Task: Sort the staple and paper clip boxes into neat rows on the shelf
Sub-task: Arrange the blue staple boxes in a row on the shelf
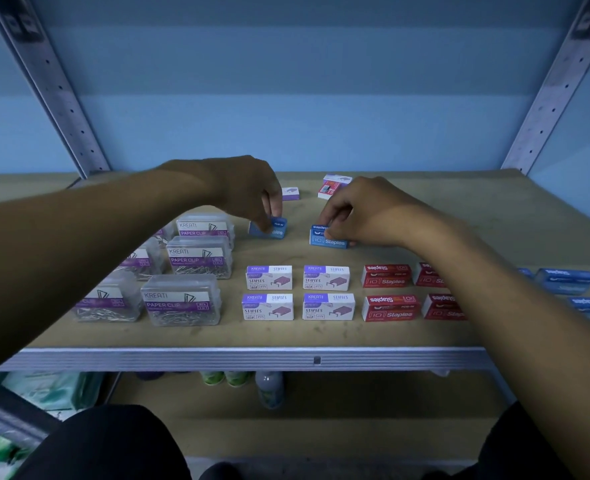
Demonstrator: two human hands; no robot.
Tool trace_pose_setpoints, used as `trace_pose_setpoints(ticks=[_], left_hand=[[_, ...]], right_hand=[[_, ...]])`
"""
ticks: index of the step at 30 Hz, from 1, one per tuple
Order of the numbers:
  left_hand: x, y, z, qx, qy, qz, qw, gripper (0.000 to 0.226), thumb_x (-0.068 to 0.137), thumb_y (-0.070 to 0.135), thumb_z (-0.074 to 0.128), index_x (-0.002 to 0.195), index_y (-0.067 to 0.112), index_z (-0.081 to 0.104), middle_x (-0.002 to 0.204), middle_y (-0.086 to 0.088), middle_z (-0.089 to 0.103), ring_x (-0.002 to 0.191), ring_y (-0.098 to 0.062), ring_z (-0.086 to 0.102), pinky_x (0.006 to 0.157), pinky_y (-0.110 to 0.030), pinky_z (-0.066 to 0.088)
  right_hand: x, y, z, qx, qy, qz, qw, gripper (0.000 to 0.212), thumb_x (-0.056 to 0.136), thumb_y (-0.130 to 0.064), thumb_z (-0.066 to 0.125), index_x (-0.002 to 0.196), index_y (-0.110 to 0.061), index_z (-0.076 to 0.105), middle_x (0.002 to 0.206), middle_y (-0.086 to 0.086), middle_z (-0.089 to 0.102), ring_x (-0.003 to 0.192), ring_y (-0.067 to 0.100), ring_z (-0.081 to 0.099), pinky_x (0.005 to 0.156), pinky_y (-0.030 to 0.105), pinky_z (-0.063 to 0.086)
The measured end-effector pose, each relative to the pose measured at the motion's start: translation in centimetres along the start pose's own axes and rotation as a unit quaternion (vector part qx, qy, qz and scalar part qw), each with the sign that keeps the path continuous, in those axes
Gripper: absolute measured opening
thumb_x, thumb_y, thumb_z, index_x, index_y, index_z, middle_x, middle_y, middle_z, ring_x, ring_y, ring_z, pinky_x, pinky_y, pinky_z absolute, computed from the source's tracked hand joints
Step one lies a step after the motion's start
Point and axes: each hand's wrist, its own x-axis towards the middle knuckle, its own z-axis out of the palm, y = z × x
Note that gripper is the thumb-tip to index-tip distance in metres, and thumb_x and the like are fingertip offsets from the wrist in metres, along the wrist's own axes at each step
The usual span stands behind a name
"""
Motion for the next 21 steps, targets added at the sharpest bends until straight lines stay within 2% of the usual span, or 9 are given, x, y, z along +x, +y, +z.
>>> trace_pose_setpoints(ticks=[6, 9, 11, 15, 18, 21], left_hand=[[0.0, 0.0, 0.9, 0.013, 0.017, 0.007, 1.000, 0.027, 0.078, 0.036, 0.080, 0.103, 0.026, 0.074, 0.101, 0.009, 0.070, 0.099, -0.012, 0.061, 0.087, -0.028, 0.051], [0.0, 0.5, 0.8, 0.020, 0.035, 0.014, 0.999, 0.027, 0.079, 0.037, 0.078, 0.104, 0.026, 0.073, 0.103, 0.008, 0.067, 0.101, -0.013, 0.059, 0.086, -0.031, 0.051], [0.0, 1.2, 0.5, 0.012, 0.051, 0.023, 0.998, 0.028, 0.080, 0.036, 0.078, 0.106, 0.026, 0.074, 0.104, 0.008, 0.068, 0.099, -0.012, 0.059, 0.084, -0.028, 0.050], [0.7, 3.3, 0.0, -0.013, 0.083, 0.038, 0.996, 0.026, 0.079, 0.033, 0.079, 0.103, 0.024, 0.076, 0.102, 0.007, 0.071, 0.094, -0.012, 0.063, 0.080, -0.028, 0.051], [1.6, 5.5, -0.1, -0.031, 0.096, 0.052, 0.994, 0.023, 0.077, 0.034, 0.081, 0.099, 0.026, 0.077, 0.100, 0.009, 0.073, 0.090, -0.010, 0.064, 0.081, -0.032, 0.055], [2.6, 8.0, -0.1, -0.038, 0.103, 0.069, 0.992, 0.025, 0.076, 0.034, 0.081, 0.099, 0.026, 0.077, 0.097, 0.010, 0.074, 0.088, -0.008, 0.067, 0.079, -0.030, 0.056]], right_hand=[[0.1, 0.0, 0.5, -0.001, 0.005, -0.009, 1.000, 0.021, 0.085, -0.020, 0.075, 0.104, -0.026, 0.080, 0.094, -0.013, 0.065, 0.091, 0.003, 0.058, 0.065, 0.004, 0.039], [-0.1, 0.2, 0.0, 0.009, 0.013, -0.002, 1.000, 0.021, 0.085, -0.019, 0.075, 0.104, -0.026, 0.080, 0.087, -0.017, 0.066, 0.089, 0.003, 0.061, 0.065, 0.007, 0.039], [-0.5, 0.6, -0.8, 0.010, 0.023, 0.003, 1.000, 0.020, 0.085, -0.019, 0.074, 0.102, -0.028, 0.080, 0.081, -0.021, 0.064, 0.090, 0.001, 0.060, 0.066, 0.006, 0.038], [-2.1, 2.1, -2.8, 0.013, 0.043, 0.018, 0.999, 0.018, 0.084, -0.024, 0.077, 0.098, -0.034, 0.079, 0.091, -0.015, 0.072, 0.089, 0.003, 0.064, 0.066, 0.010, 0.041], [-3.5, 3.5, -4.1, 0.016, 0.050, 0.031, 0.998, 0.019, 0.083, -0.024, 0.079, 0.098, -0.035, 0.079, 0.089, -0.015, 0.072, 0.086, 0.001, 0.063, 0.069, 0.015, 0.044], [-5.1, 5.2, -5.3, 0.017, 0.054, 0.048, 0.997, 0.020, 0.084, -0.025, 0.079, 0.101, -0.035, 0.080, 0.092, -0.014, 0.073, 0.086, -0.001, 0.064, 0.073, 0.017, 0.047]])
